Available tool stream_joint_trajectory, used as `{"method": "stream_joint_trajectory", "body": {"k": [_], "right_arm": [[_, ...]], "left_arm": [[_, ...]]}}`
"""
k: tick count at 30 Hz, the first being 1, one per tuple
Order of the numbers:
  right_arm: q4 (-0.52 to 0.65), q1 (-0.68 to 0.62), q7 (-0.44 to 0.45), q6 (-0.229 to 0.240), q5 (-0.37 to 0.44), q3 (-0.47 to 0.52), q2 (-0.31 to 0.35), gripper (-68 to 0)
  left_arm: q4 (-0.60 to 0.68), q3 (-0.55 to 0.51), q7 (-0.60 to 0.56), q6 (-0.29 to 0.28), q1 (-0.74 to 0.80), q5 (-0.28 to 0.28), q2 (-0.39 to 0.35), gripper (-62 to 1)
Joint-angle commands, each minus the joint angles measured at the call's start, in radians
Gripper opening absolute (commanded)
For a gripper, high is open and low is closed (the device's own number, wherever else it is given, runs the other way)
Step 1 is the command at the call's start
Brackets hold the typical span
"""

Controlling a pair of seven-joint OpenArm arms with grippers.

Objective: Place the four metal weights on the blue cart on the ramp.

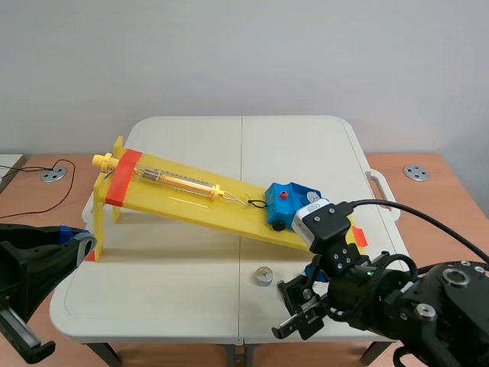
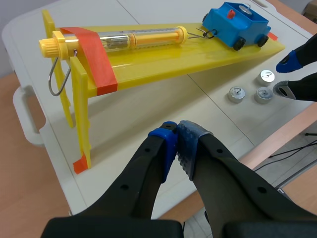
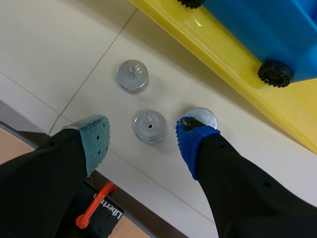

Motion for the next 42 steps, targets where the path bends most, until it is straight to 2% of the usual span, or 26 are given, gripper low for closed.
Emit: {"method": "stream_joint_trajectory", "body": {"k": [1,3,11,19,42], "right_arm": [[0.064,0.073,0.145,0.003,0.020,0.007,0.002,-36.8],[0.045,0.083,0.150,-0.016,0.010,-0.001,-0.006,-36.8],[-0.011,0.115,0.171,-0.042,-0.013,-0.021,-0.036,-36.8],[-0.077,0.156,0.181,-0.042,-0.013,-0.041,-0.058,-36.8],[-0.128,0.153,0.159,-0.050,-0.009,-0.066,-0.058,-36.8]], "left_arm": [[0.065,-0.013,-0.103,-0.025,-0.019,-0.077,0.002,-58.0],[0.065,-0.013,-0.103,-0.025,-0.019,-0.077,0.003,-58.0],[0.065,-0.013,-0.103,-0.025,-0.019,-0.077,0.002,-58.0],[0.065,-0.013,-0.103,-0.025,-0.019,-0.077,0.002,-58.0],[0.065,-0.013,-0.103,-0.025,-0.019,-0.077,0.003,-58.0]]}}
